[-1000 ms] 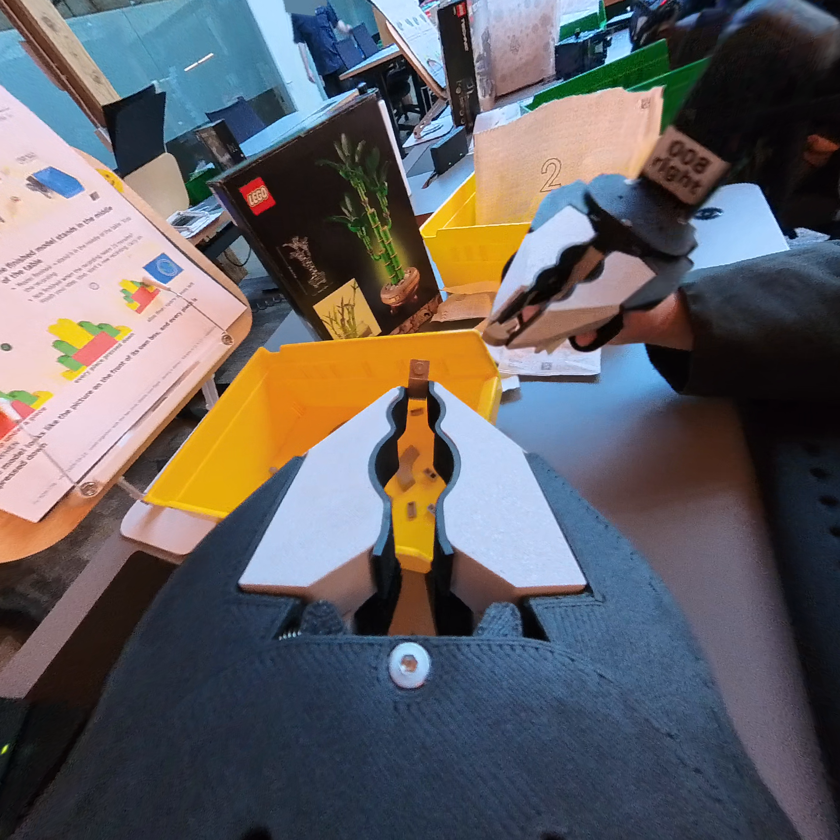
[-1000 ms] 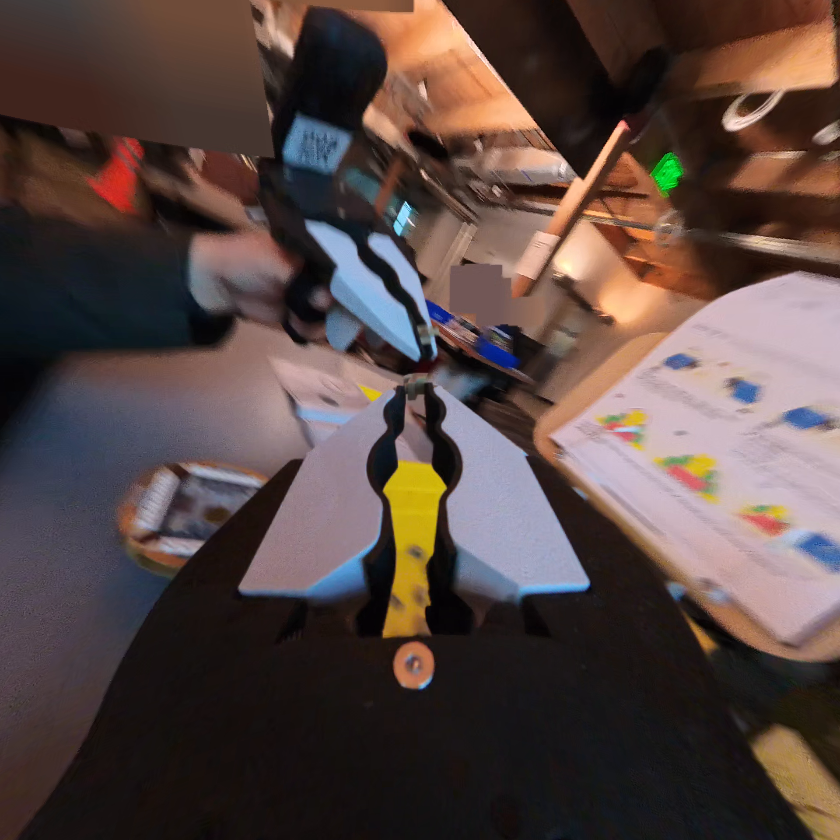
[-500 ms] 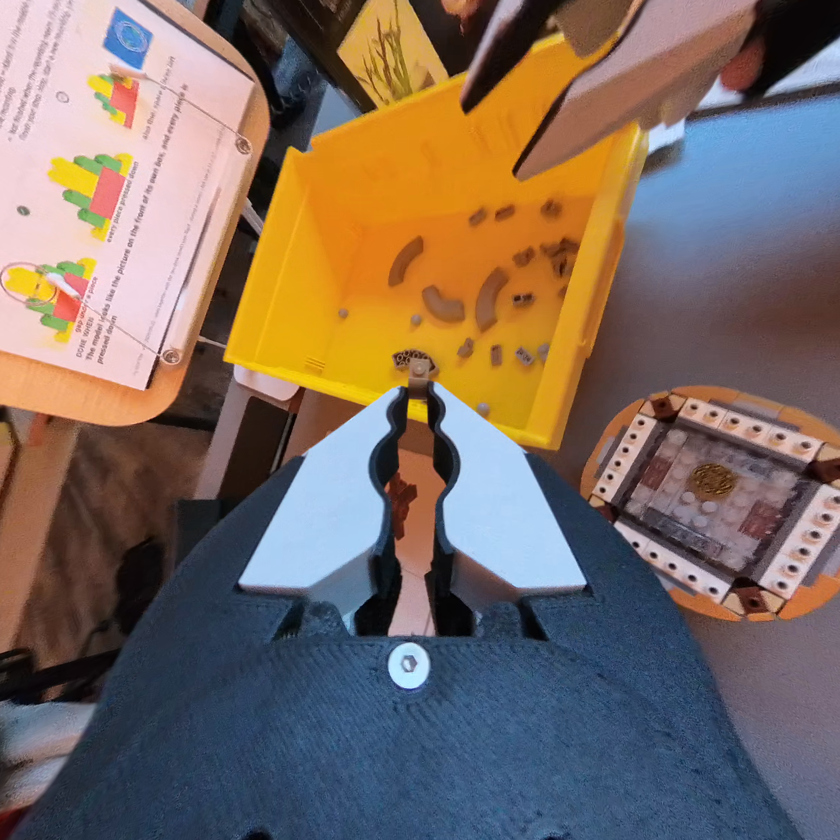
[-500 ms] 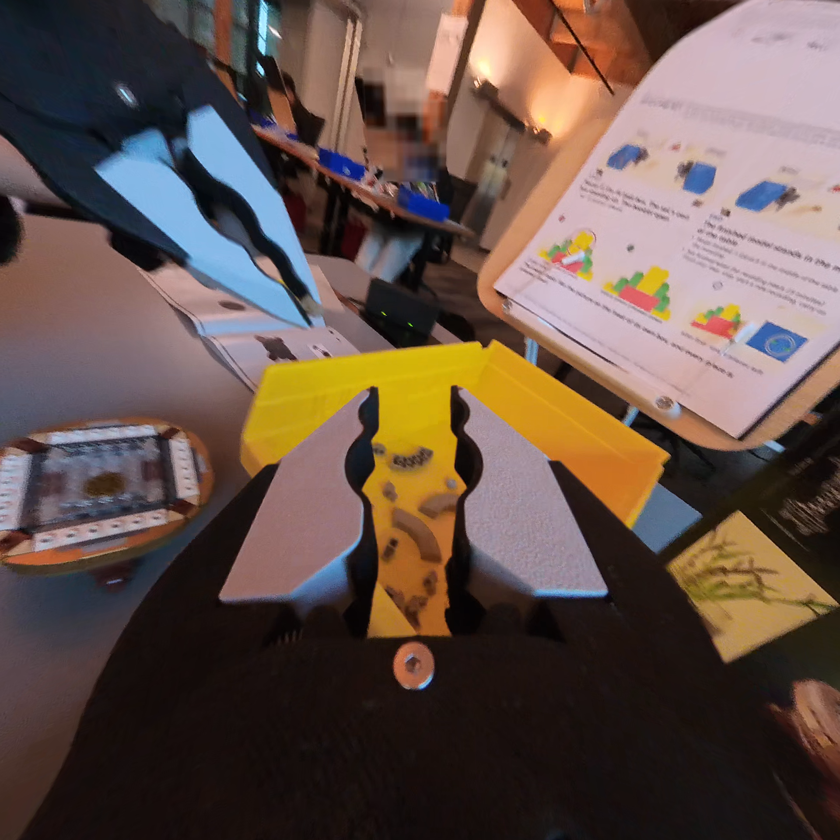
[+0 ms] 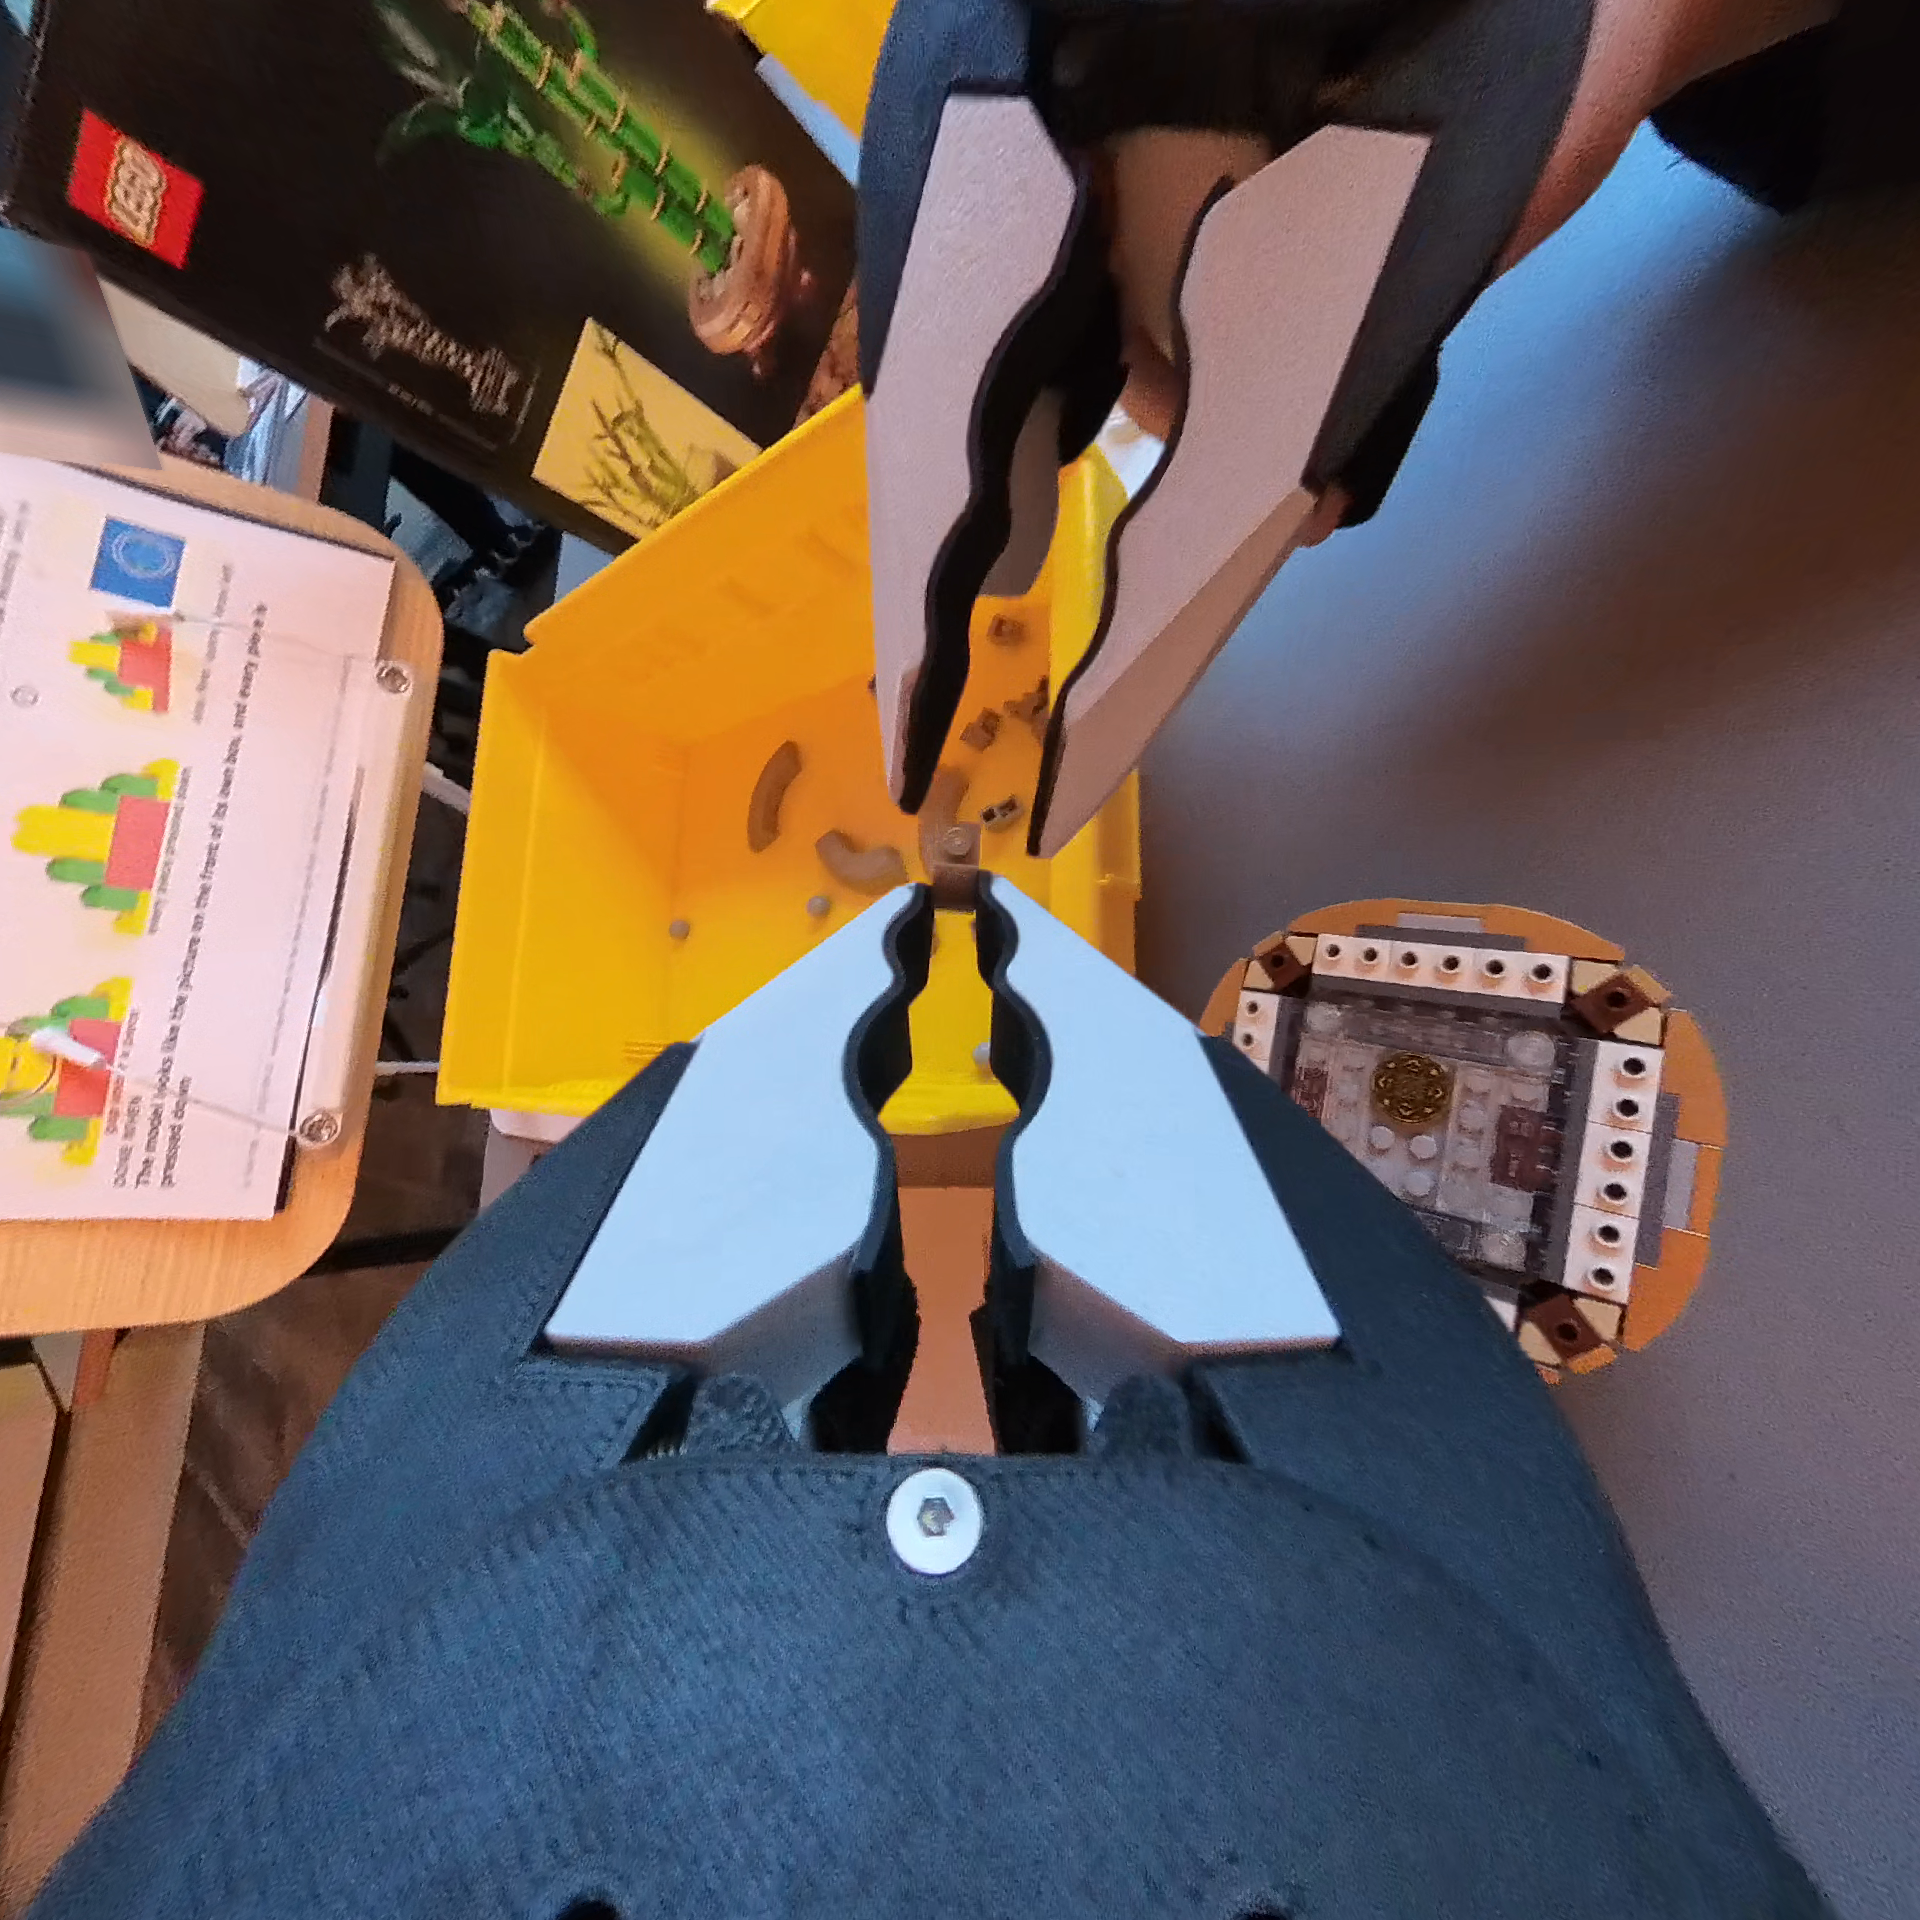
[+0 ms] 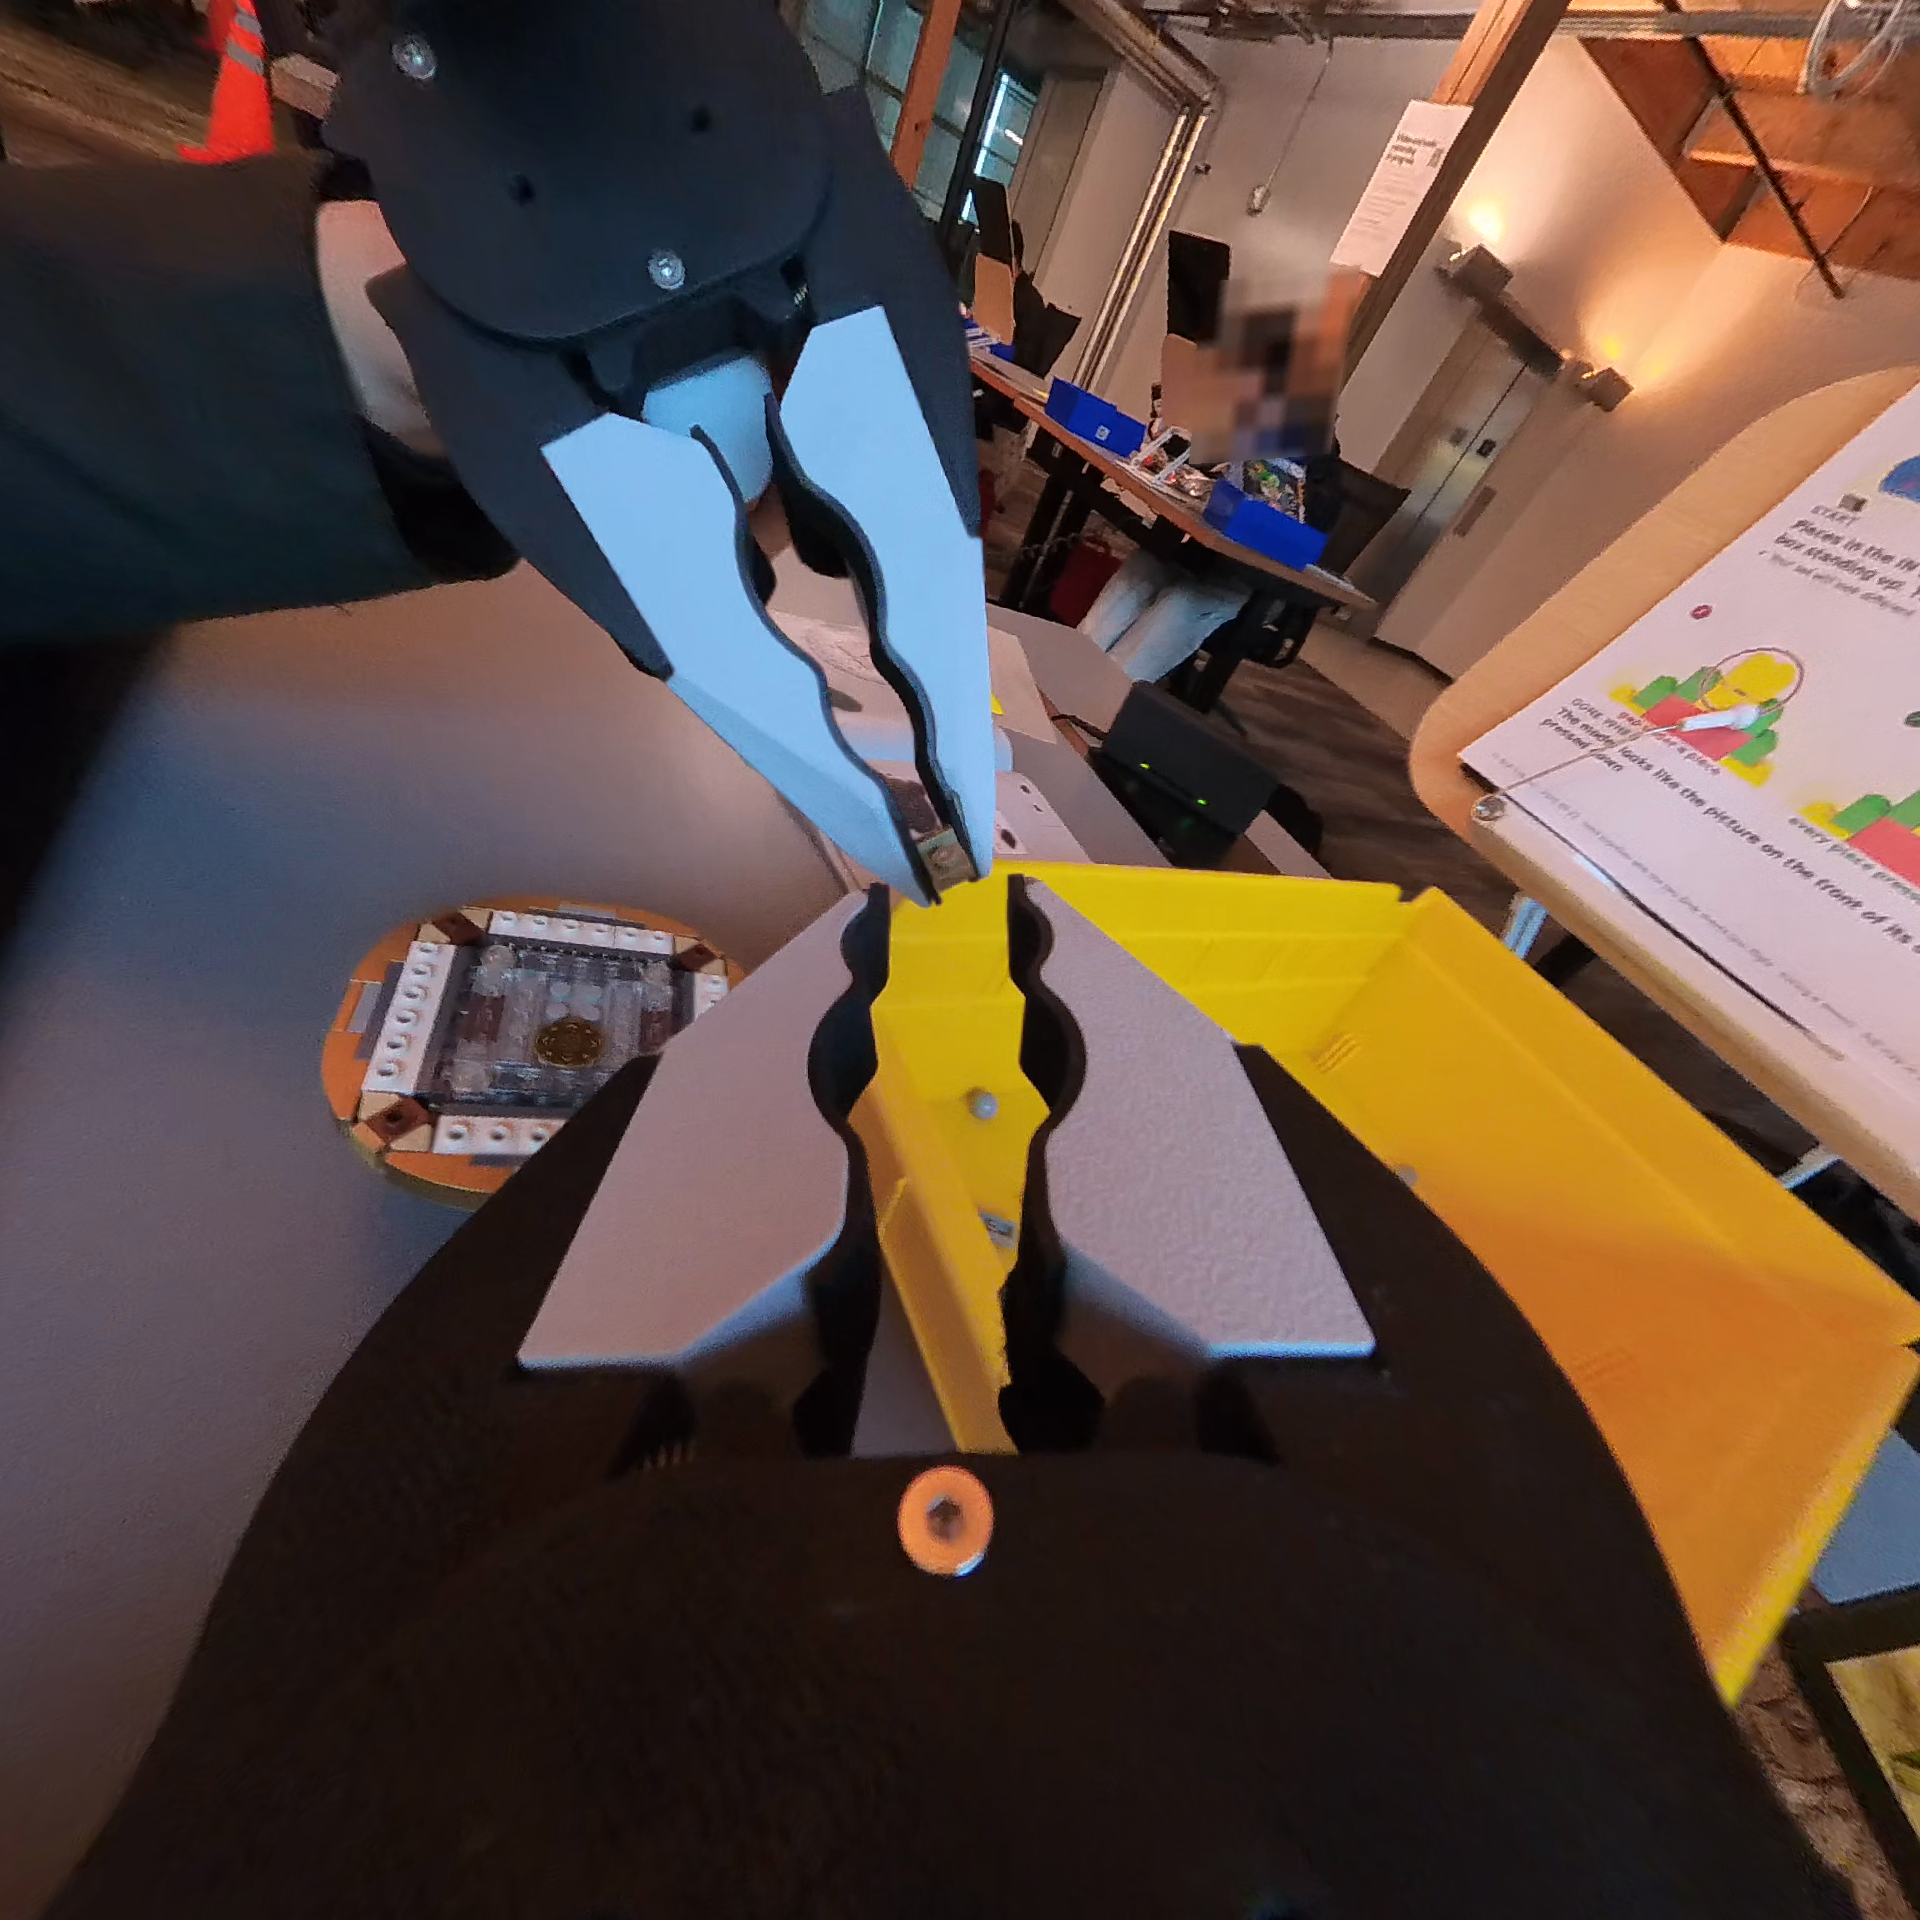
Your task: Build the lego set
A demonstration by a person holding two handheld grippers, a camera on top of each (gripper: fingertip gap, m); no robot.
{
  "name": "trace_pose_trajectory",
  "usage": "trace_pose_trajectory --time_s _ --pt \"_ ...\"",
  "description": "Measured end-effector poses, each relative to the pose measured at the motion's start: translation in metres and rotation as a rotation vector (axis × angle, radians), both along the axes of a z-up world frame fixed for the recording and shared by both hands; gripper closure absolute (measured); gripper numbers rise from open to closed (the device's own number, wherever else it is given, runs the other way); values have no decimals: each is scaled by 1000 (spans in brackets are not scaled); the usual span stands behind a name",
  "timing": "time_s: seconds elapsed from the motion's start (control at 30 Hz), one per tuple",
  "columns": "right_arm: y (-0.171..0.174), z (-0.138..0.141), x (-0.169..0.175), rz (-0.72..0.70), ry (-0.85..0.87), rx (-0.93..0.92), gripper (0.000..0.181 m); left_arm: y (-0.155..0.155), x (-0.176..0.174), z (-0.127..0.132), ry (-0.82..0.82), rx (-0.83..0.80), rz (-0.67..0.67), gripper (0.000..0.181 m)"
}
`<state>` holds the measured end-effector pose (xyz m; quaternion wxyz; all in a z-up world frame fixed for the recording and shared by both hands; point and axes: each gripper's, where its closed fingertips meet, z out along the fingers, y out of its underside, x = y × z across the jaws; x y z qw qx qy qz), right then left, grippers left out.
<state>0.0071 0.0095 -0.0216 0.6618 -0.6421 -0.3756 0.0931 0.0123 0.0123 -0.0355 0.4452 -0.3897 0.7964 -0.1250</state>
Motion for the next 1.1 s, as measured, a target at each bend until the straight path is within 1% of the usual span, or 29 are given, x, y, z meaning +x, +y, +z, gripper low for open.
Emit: trace_pose_trajectory --time_s 0.07,0.13,0.27,0.37,0.43,0.47,0.5,0.53,0.6,0.63,0.73,0.87,0.97,1.03,1.1 --pt "-2 -2 -6 34 34 -41 163 -4 0 -1 5 7 -18 174" --pt "-3 -3 -6 48 48 -65 175 -8 -1 -4 24 14 -39 174" --pt "-7 -1 -7 86 84 -89 175 -11 -2 -3 20 3 -54 174" --pt "-8 -2 -9 95 72 -80 176 -13 -4 -4 36 -24 -68 175" --pt "-10 -1 -11 123 101 -113 176 -15 -4 -2 21 -49 -72 175" --pt "-10 3 -10 132 165 -151 176 -15 -2 2 -4 -62 -69 172" --pt "-12 10 -10 172 266 -204 176 -15 -1 6 -26 -77 -65 163" --pt "-14 19 -8 221 394 -262 176 -13 -1 10 -49 -89 -51 154" --pt "-16 35 3 302 648 -386 177 -5 -1 18 -88 -104 -16 144" --pt "-18 43 8 349 758 -435 177 -2 -1 22 -102 -108 -2 142" --pt "-18 64 24 432 1042 -519 177 14 -4 28 -134 -85 61 143" --pt "-22 77 35 617 1365 -703 177 28 -4 33 -168 -79 128 145" --pt "-22 82 42 767 1579 -809 176 32 -5 37 -186 -96 146 147" --pt "-20 80 42 805 1639 -854 177 33 -6 38 -187 -96 151 148" --pt "-20 83 45 820 1663 -851 177 35 -7 38 -184 -95 158 148"
